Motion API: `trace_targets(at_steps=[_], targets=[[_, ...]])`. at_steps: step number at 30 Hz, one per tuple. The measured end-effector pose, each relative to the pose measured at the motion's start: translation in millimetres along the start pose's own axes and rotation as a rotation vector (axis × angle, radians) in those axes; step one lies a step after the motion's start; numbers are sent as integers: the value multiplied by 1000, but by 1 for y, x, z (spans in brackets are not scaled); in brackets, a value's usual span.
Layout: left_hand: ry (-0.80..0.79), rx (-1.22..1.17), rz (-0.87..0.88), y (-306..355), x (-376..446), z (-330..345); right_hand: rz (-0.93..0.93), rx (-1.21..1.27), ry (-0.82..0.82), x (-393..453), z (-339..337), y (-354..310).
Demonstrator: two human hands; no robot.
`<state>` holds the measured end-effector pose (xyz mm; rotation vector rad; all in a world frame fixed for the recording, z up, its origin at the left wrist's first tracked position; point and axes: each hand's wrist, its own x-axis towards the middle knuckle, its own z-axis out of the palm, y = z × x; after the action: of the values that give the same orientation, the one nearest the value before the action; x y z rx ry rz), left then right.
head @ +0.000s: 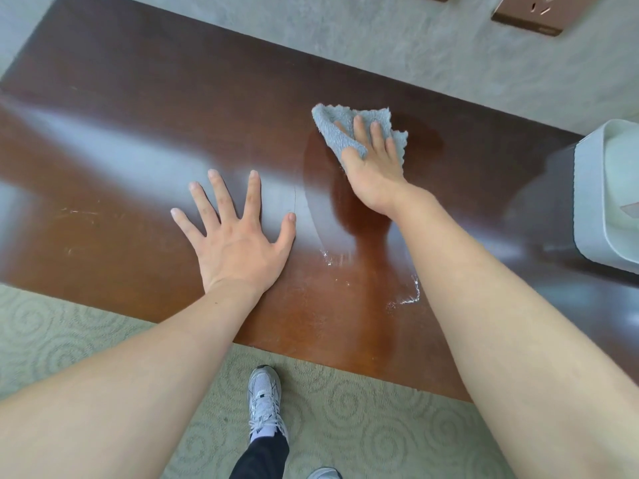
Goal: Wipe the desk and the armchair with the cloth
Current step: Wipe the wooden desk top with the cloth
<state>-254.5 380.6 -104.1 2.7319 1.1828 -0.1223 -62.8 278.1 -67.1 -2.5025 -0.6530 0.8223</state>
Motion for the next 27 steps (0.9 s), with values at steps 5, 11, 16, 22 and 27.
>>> trace_targets(at_steps=[5,11,16,22,27], targets=[[1,-3,6,0,0,0,-120,-18,-12,-71,30,9],[1,-13,13,0,1,-1,-87,157,-62,-169,64,12],[11,-22,11,0,0,-1,-18,-112,-48,-183,88,11],[5,-7,5,0,0,0,-33,-260,23,-107,66,3],[7,4,2,0,0,0,-34,-218,26,-24,35,-10]])
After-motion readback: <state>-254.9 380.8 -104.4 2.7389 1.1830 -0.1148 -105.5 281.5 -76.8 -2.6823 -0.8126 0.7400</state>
